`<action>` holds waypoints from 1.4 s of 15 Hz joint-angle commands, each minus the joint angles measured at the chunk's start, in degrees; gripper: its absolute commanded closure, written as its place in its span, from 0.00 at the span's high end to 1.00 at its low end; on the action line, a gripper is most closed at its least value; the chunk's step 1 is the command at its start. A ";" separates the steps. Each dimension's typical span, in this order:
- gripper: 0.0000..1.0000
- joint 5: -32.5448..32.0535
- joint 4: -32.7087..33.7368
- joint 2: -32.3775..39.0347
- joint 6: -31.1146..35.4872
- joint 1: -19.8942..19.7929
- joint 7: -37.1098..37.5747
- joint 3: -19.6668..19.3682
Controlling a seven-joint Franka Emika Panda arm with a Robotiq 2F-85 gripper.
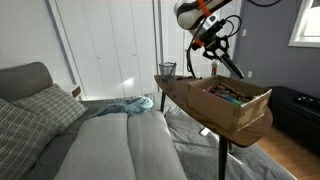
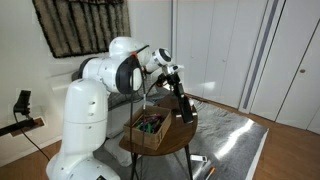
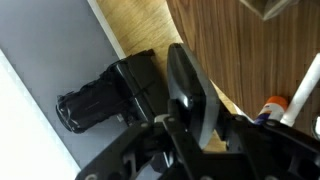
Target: Take the eyeglass case out of the penholder and put it on the table
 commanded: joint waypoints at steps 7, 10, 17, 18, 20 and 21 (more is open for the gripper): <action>0.12 -3.42 10.90 10.40 -17.87 6.21 -0.87 -2.43; 0.12 -2.10 8.66 9.42 -15.91 5.55 0.04 -2.35; 0.12 -0.68 11.37 12.95 -13.93 5.27 6.00 -2.82; 0.12 -0.55 11.50 13.33 -13.38 5.23 6.45 -2.82; 0.12 -0.78 11.92 14.28 -12.40 5.35 6.51 -2.78; 0.12 -0.92 12.38 14.83 -12.03 5.47 6.28 -2.77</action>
